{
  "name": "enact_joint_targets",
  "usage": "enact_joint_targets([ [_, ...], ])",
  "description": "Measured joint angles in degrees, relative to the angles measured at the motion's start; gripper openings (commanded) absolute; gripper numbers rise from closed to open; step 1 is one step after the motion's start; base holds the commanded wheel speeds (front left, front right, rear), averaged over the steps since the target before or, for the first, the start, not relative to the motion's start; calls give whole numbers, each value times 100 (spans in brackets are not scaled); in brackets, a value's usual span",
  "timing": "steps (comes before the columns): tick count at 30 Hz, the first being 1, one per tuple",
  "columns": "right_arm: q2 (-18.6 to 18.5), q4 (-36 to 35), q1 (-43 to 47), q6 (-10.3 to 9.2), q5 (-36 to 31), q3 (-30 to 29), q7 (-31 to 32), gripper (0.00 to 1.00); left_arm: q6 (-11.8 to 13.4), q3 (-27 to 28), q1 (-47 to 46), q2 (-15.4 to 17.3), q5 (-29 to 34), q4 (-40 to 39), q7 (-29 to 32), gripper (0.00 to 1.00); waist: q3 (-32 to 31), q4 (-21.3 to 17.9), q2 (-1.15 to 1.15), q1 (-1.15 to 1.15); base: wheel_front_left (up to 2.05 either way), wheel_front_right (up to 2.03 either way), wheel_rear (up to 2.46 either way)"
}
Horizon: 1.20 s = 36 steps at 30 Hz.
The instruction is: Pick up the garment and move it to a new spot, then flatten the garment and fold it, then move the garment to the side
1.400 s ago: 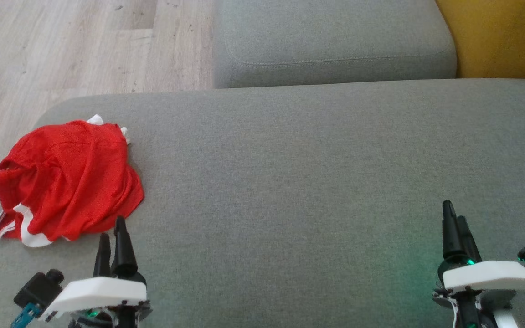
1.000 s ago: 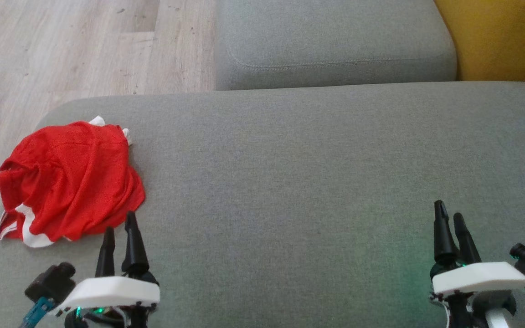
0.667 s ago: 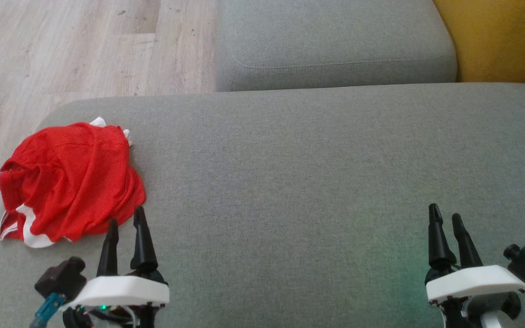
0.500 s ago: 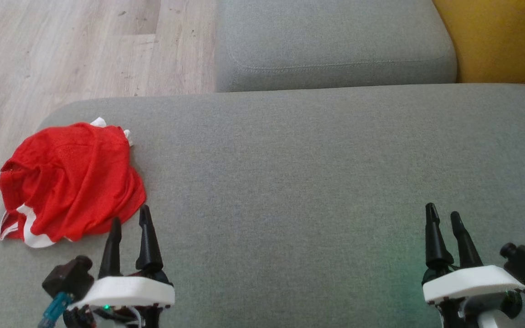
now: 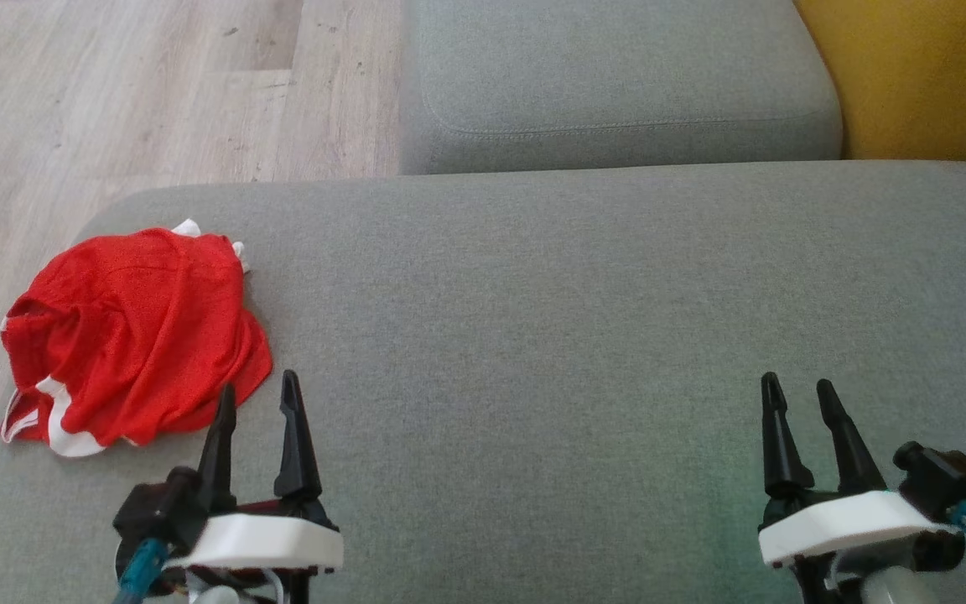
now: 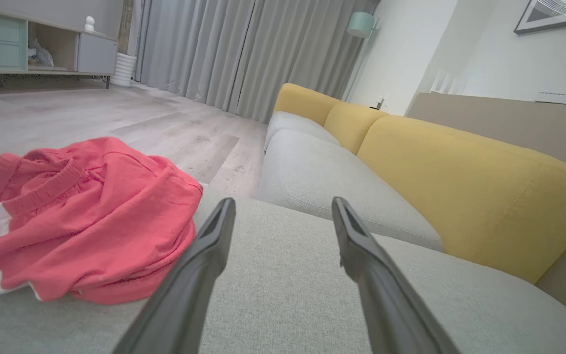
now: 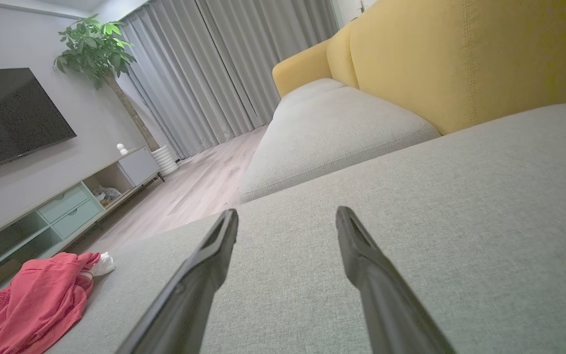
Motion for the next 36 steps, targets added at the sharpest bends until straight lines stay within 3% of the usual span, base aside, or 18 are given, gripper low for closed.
enact_joint_targets([
  [11, -1, -27, 0, 0, -742, 52, -190, 100, 94, -168, 13, 4, 747, -73, -183, 100, -38, -27, 0, 0, 0, 0, 0],
  [23, -1, -53, 0, 1, -1606, 58, -391, 100, 407, -194, 98, 12, 1701, 141, -385, 100, -63, 22, 0, 0, 0, 0, 0],
  [30, -2, -53, -1, 1, -2056, 123, -492, 100, 447, -190, 99, 14, 1973, 270, -503, 100, -82, 38, 0, 0, 0, 0, 0],
  [36, -2, -53, -1, 1, -2059, 125, -492, 100, 447, -160, 100, 14, 1990, 314, -503, 100, -87, 50, 0, 0, 0, 0, 0],
])
